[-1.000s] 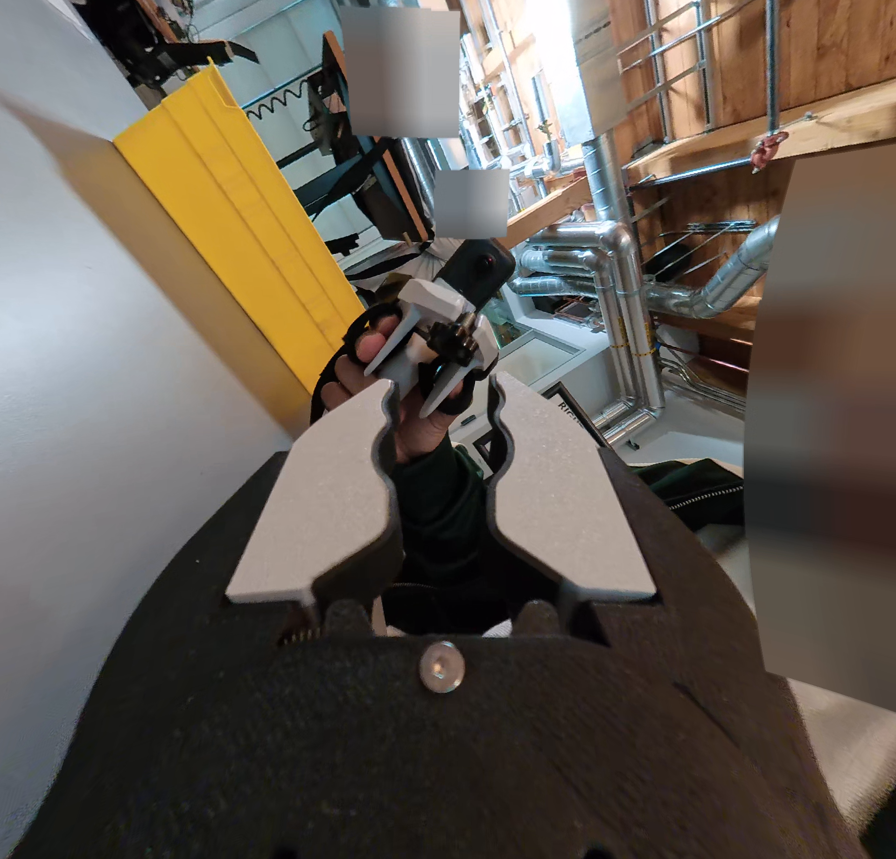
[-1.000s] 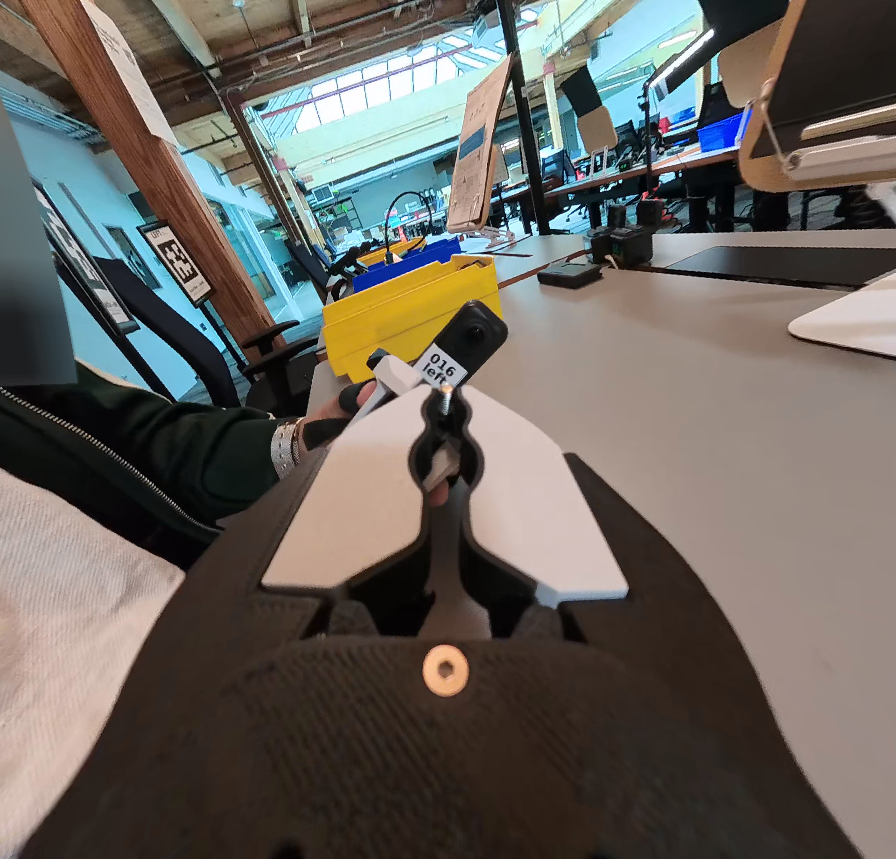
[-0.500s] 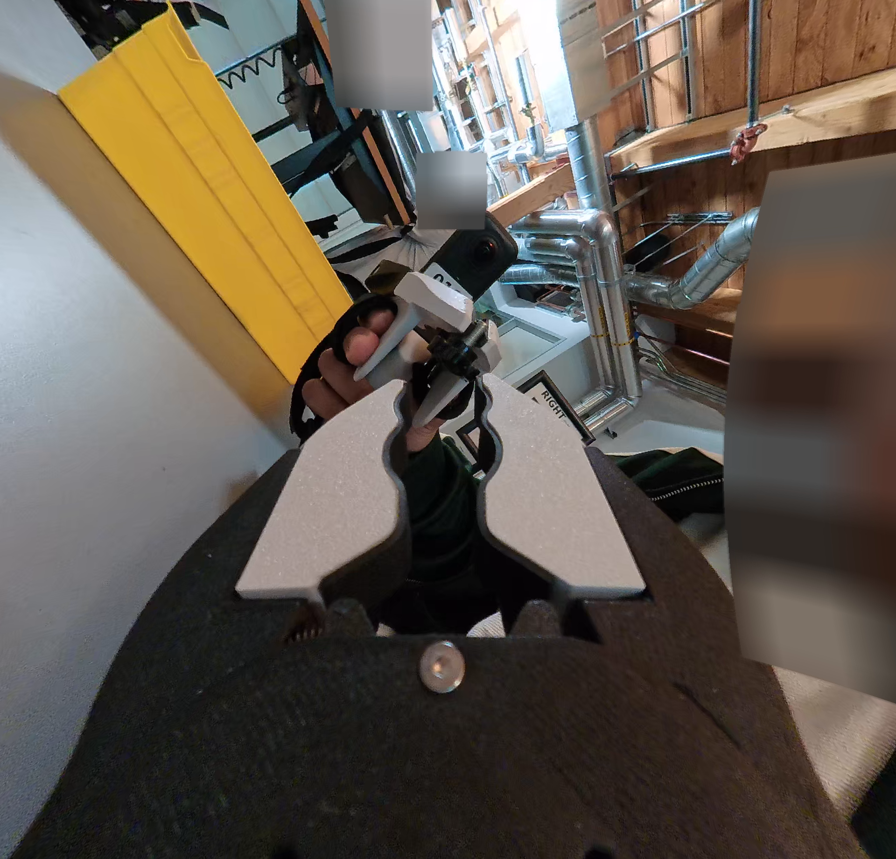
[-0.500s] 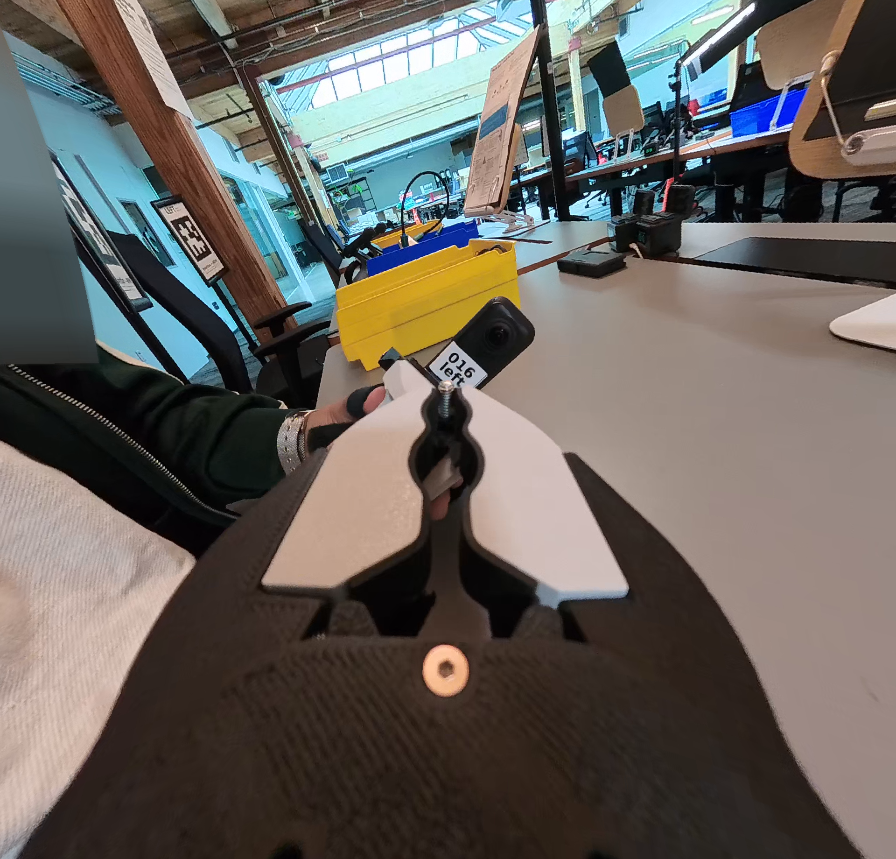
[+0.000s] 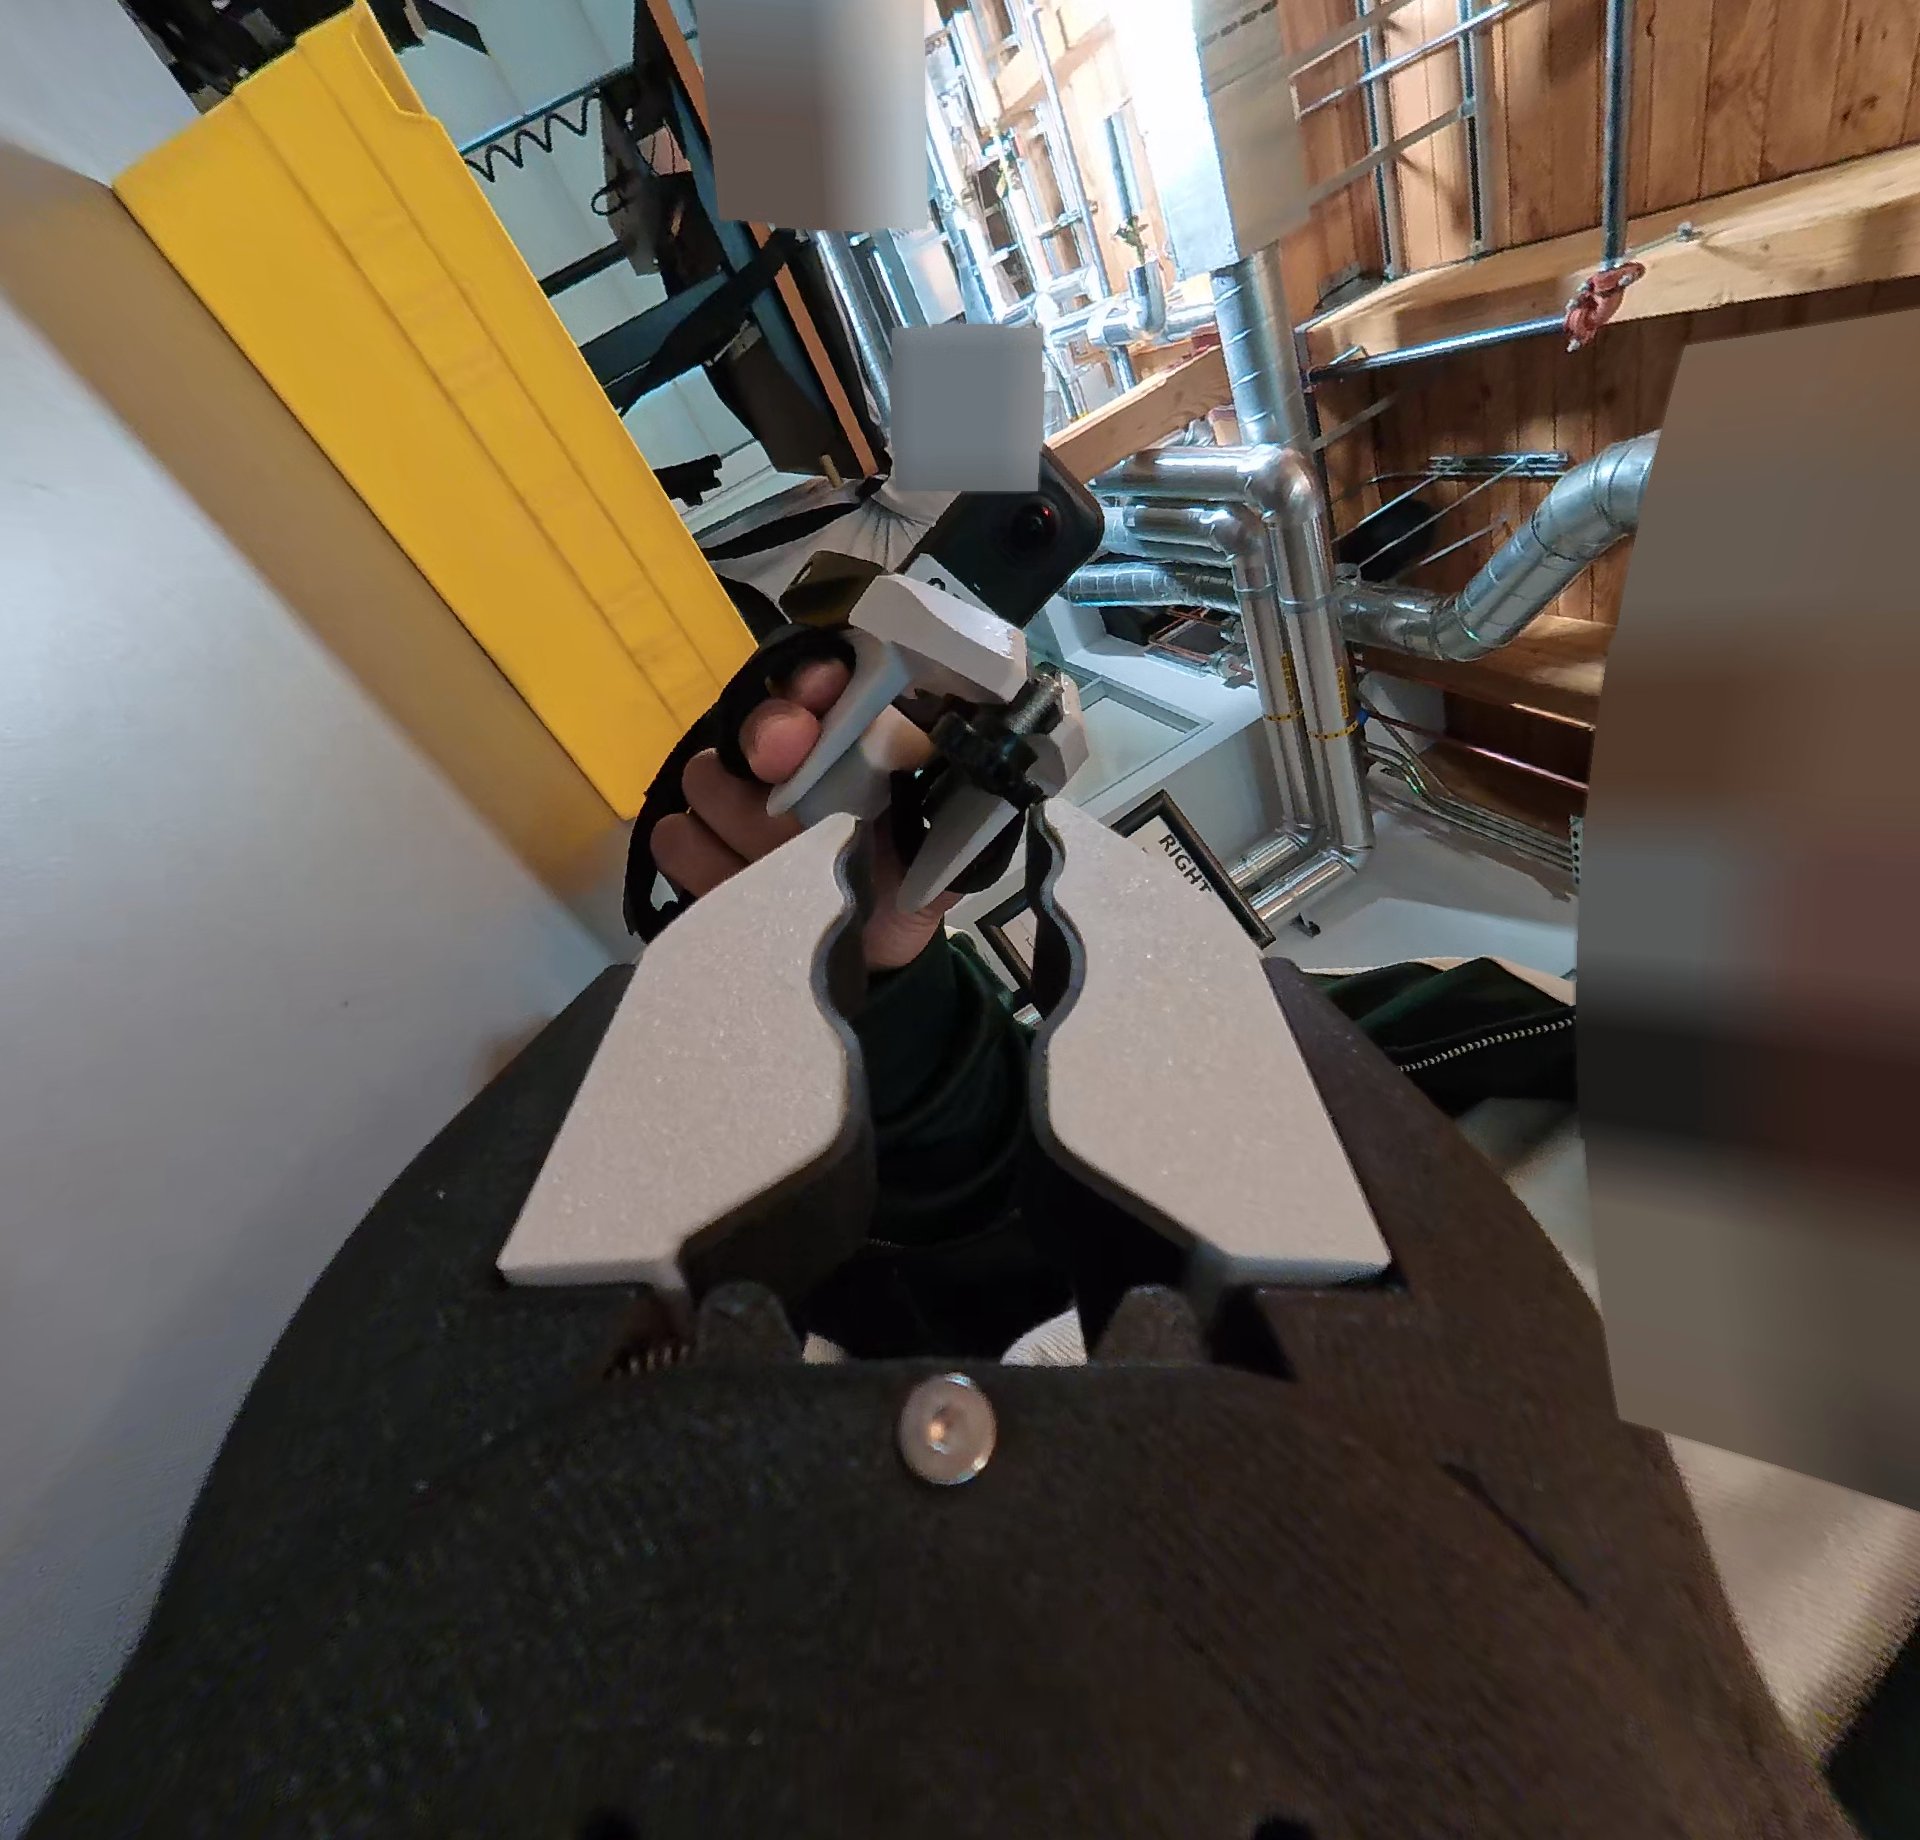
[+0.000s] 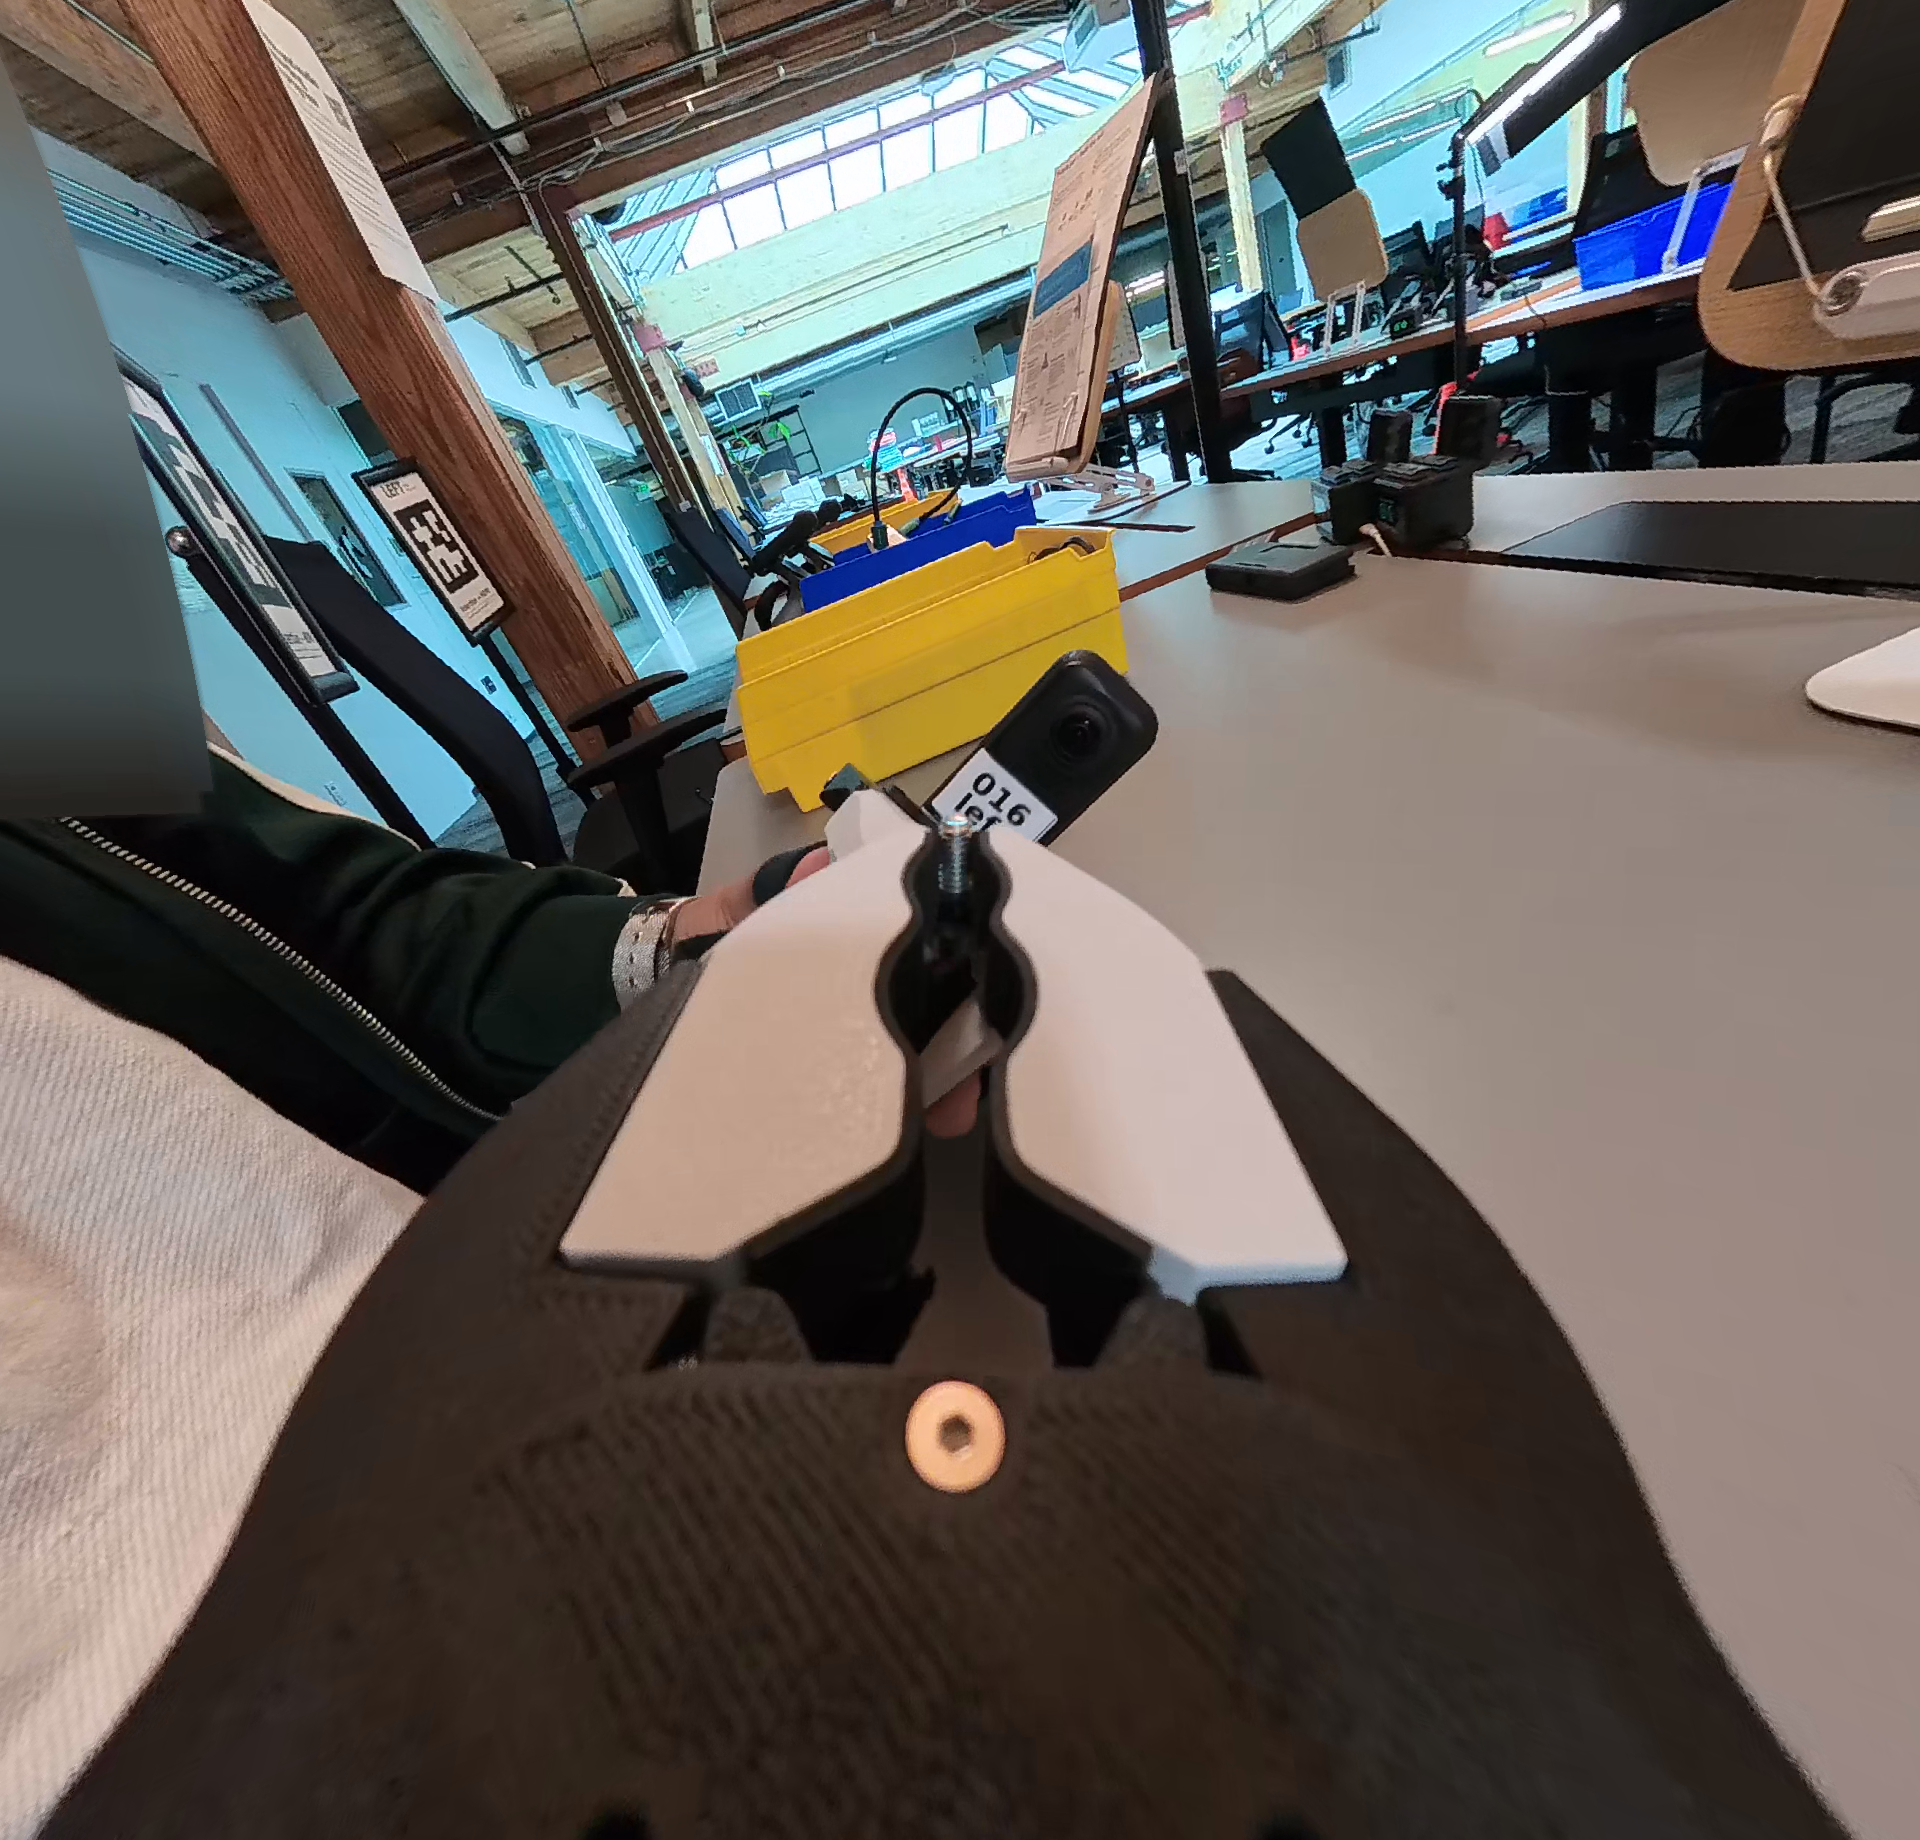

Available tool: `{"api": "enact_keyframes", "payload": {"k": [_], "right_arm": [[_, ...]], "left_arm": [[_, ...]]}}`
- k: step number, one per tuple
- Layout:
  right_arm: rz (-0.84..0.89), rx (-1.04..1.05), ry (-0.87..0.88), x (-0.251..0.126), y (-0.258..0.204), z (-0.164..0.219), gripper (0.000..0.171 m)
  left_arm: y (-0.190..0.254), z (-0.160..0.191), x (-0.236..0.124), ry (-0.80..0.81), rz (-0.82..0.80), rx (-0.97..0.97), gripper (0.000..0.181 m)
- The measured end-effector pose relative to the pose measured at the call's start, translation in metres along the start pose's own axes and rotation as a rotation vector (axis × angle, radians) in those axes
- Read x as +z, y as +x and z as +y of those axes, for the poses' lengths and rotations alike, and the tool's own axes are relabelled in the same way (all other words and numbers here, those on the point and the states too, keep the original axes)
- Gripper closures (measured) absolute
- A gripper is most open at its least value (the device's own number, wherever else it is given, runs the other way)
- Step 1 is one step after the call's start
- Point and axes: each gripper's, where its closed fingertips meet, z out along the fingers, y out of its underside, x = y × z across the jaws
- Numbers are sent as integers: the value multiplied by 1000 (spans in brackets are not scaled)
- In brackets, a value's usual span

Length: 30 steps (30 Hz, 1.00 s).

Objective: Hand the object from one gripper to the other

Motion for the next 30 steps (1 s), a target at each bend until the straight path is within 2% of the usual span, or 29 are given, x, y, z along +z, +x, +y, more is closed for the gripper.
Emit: {"api": "enact_keyframes", "payload": {"k": [15,17,19,22,24,27,30], "right_arm": [[62,-10,11,-8,9,-5,165],[79,-43,-7,-8,10,-4,165],[78,-67,-21,-8,8,-3,165],[49,-68,-10,-7,4,-5,165],[15,-64,-4,-7,-1,-5,165],[-56,-48,3,-6,-11,-6,166],[-113,-50,-1,-4,-21,-6,166]], "left_arm": [[-4,-7,-5,32,-54,46,159],[-4,-11,-6,53,-111,137,157],[-3,-18,-7,67,-205,333,147],[4,-15,-5,-18,-303,647,147],[12,-10,-1,-62,-300,776,148],[28,-3,3,-81,-216,851,154],[23,8,6,-158,-209,846,149]]}}
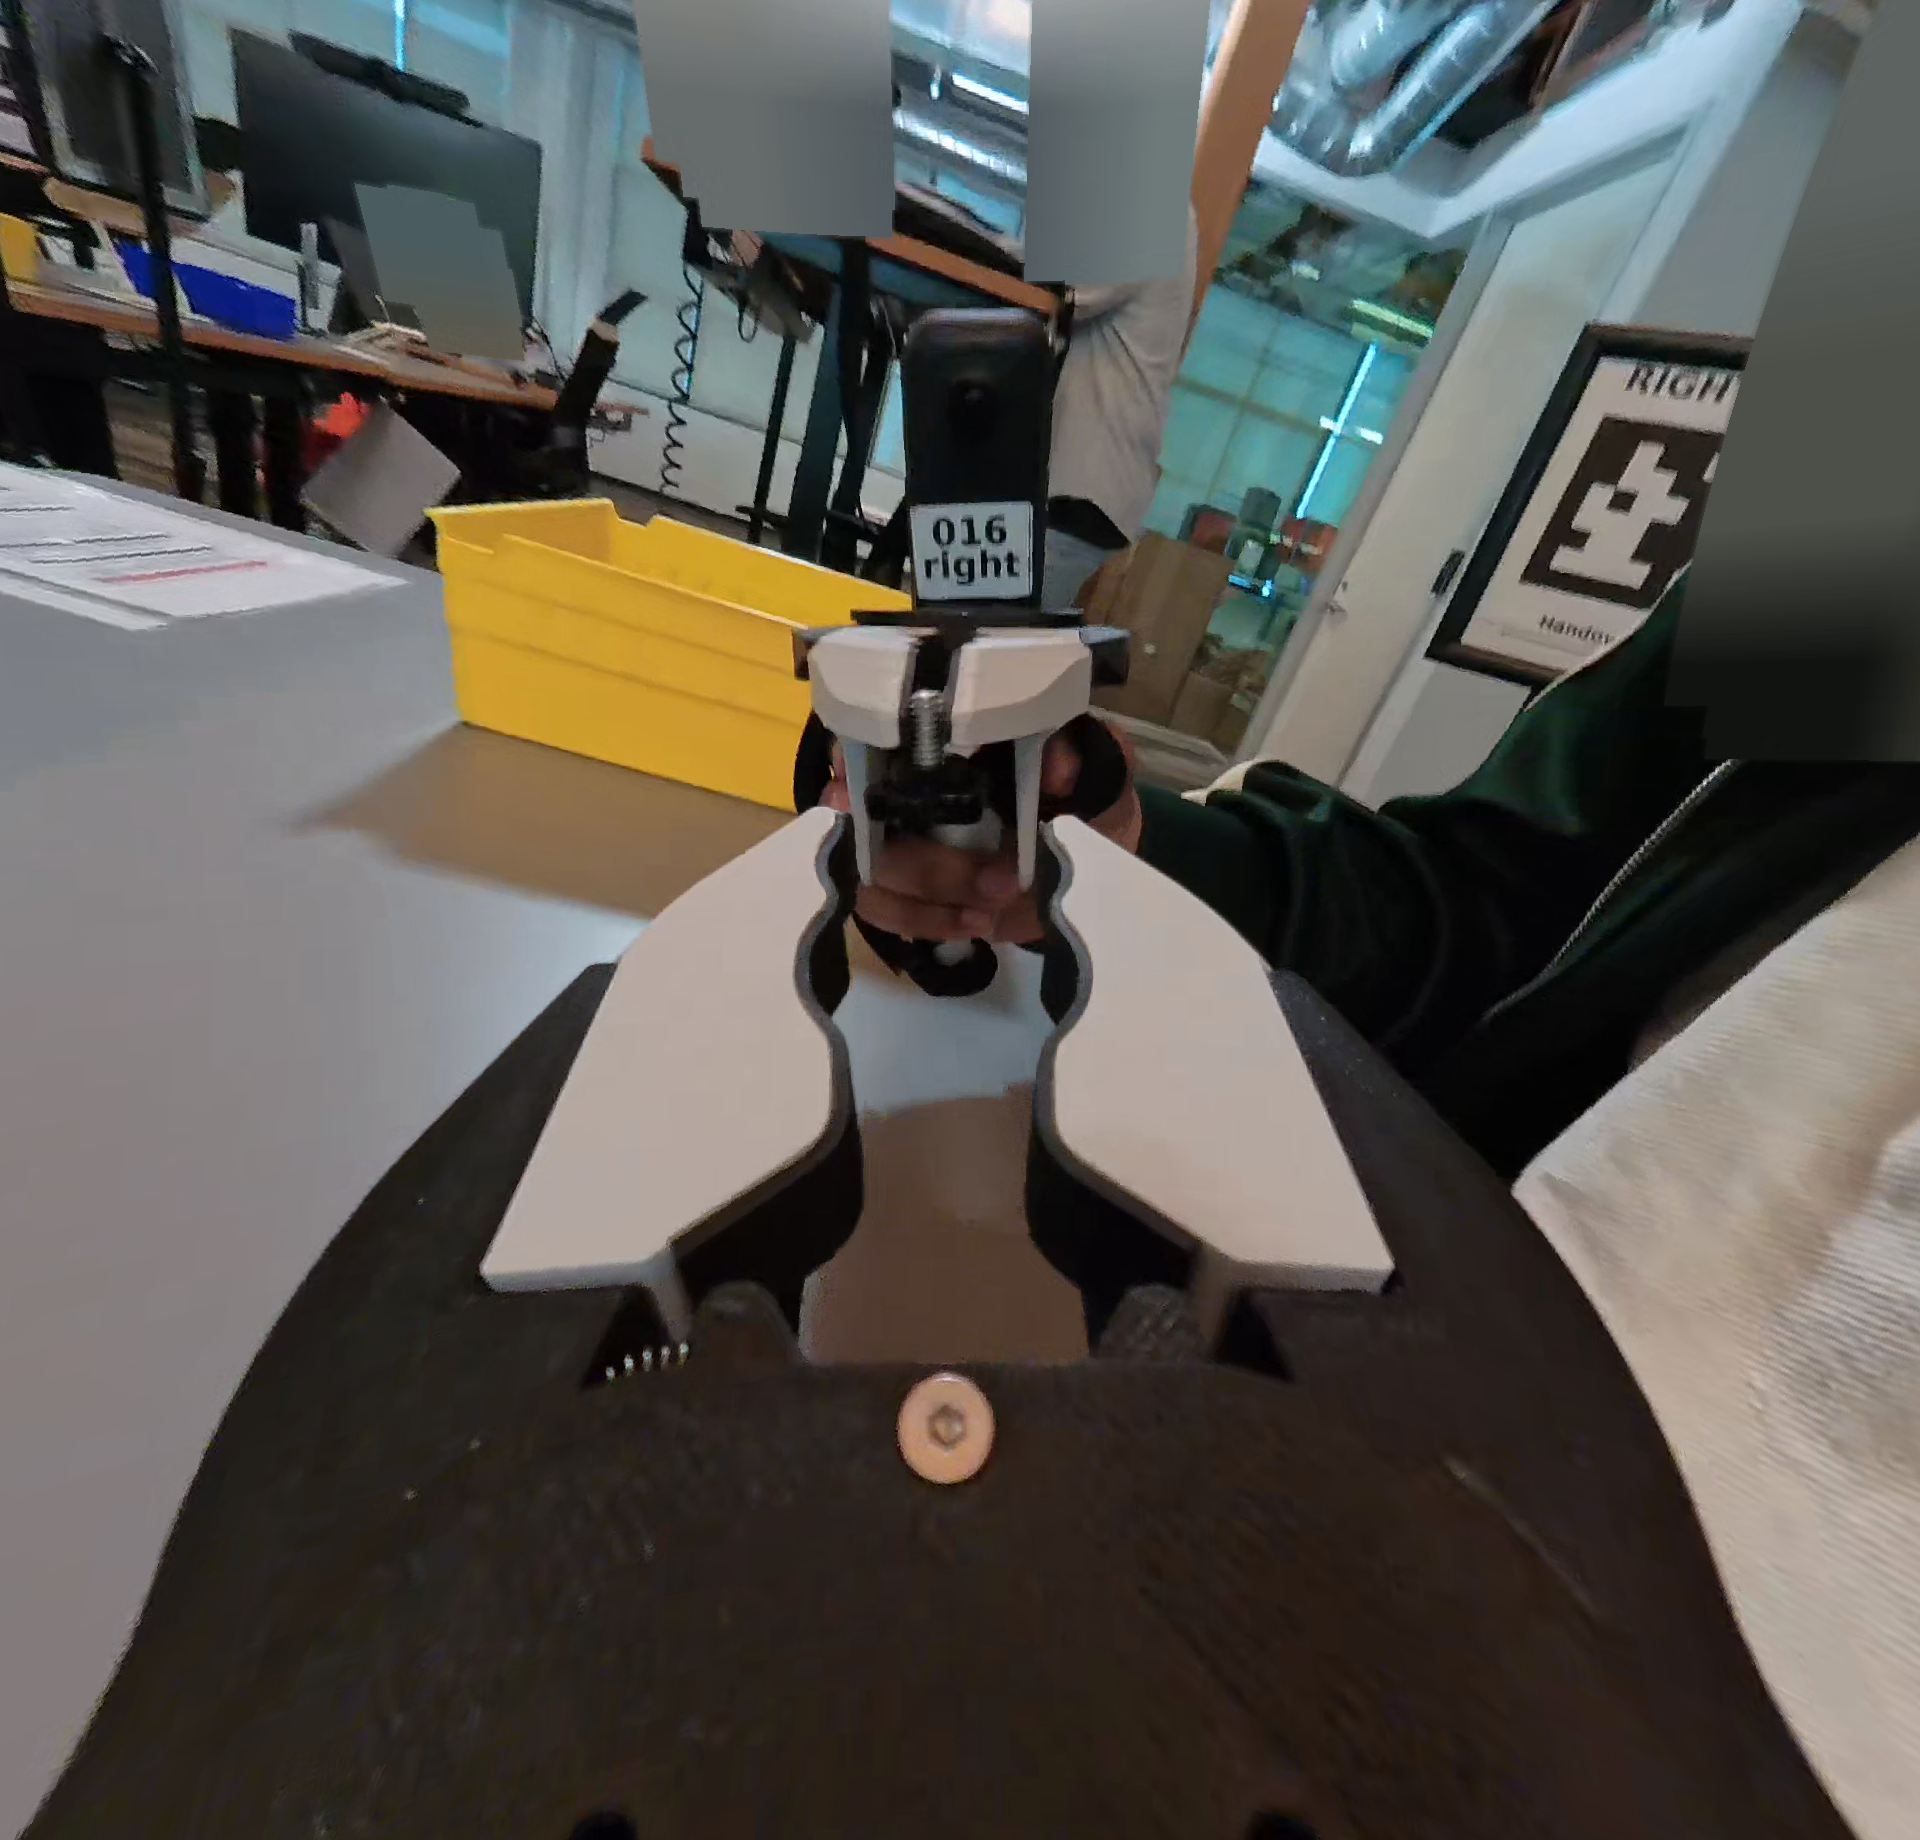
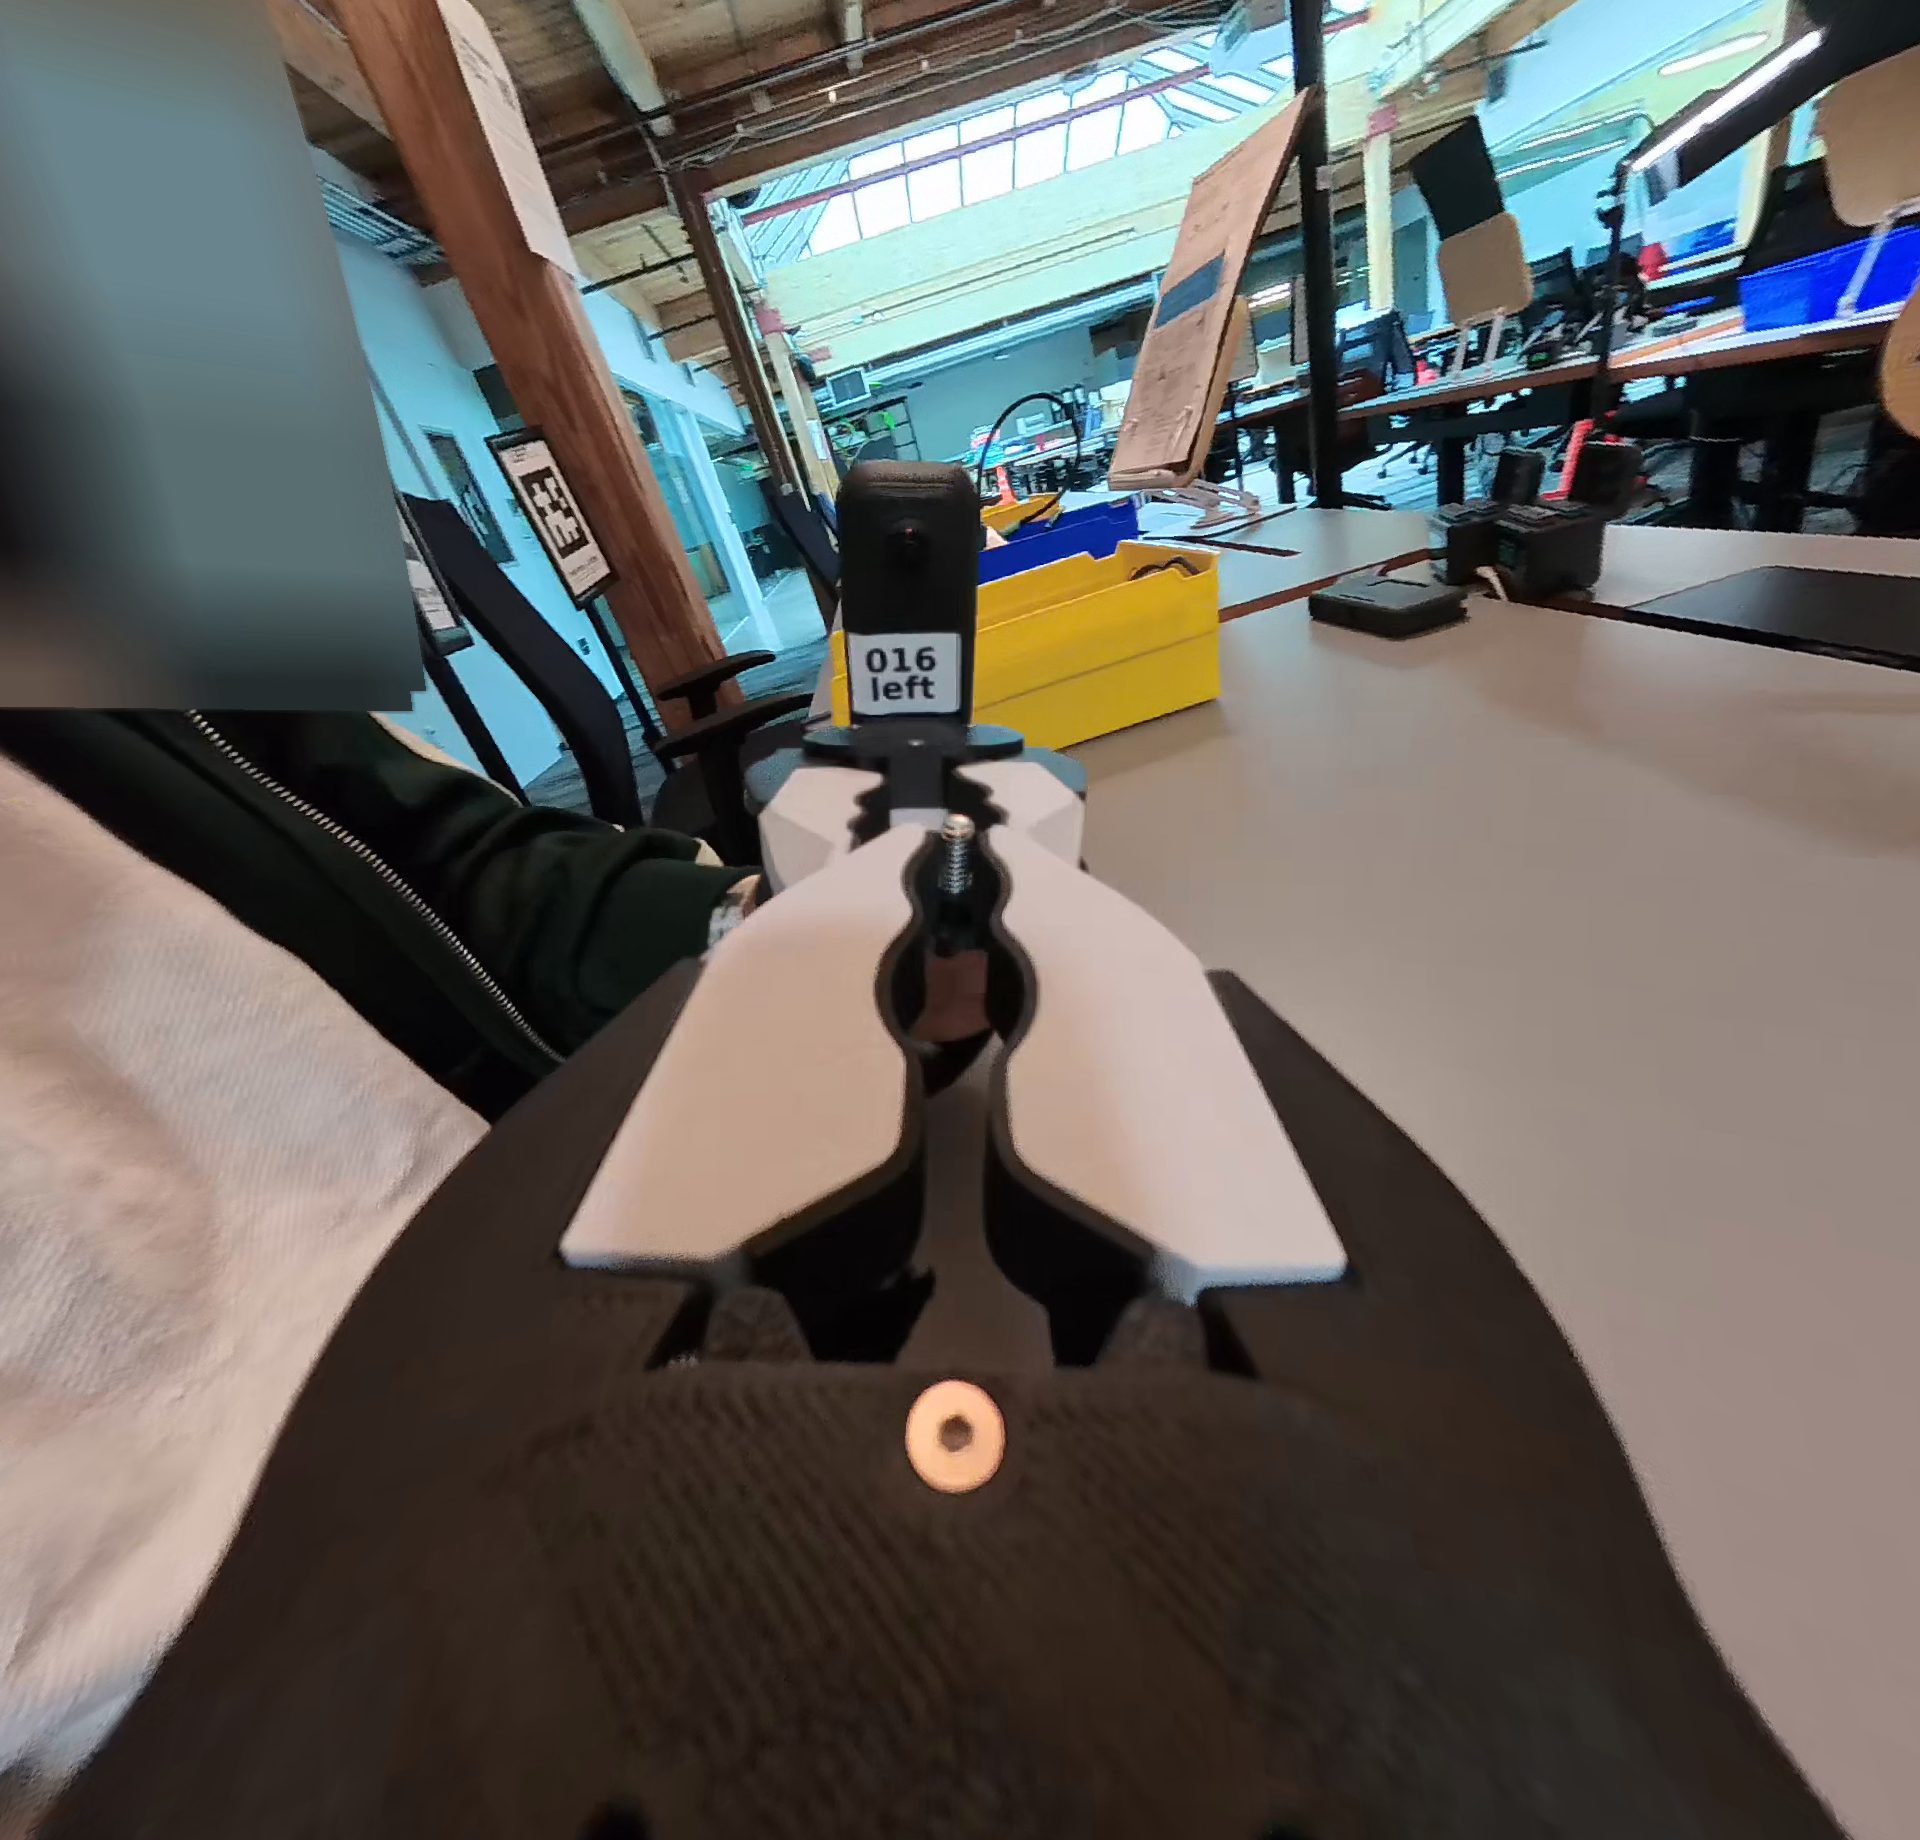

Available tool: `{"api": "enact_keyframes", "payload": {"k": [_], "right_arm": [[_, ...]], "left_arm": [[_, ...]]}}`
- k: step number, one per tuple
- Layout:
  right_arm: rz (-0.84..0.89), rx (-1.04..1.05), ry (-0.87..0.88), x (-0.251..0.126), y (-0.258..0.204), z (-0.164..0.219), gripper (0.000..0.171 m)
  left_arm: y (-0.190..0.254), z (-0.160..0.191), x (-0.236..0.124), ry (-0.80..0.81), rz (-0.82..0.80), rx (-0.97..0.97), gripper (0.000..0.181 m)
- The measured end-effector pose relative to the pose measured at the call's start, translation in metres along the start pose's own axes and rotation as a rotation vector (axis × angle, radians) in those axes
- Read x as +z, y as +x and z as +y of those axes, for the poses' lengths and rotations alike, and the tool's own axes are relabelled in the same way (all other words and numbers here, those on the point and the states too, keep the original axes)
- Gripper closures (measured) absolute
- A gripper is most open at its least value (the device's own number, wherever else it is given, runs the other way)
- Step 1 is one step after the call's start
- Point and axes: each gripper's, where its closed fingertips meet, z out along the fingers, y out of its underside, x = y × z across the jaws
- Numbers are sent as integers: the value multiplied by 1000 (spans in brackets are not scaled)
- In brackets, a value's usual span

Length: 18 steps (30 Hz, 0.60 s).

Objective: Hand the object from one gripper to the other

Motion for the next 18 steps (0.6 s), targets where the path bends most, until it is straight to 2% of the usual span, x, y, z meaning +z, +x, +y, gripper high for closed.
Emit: {"api": "enact_keyframes", "payload": {"k": [5,13,18], "right_arm": [[-34,-3,-18,3,-6,3,166],[-94,27,-17,4,-13,3,165],[-106,32,-34,6,-15,7,165]], "left_arm": [[4,6,4,-42,-13,73,153],[12,1,3,-6,57,30,152],[12,0,2,2,58,20,158]]}}
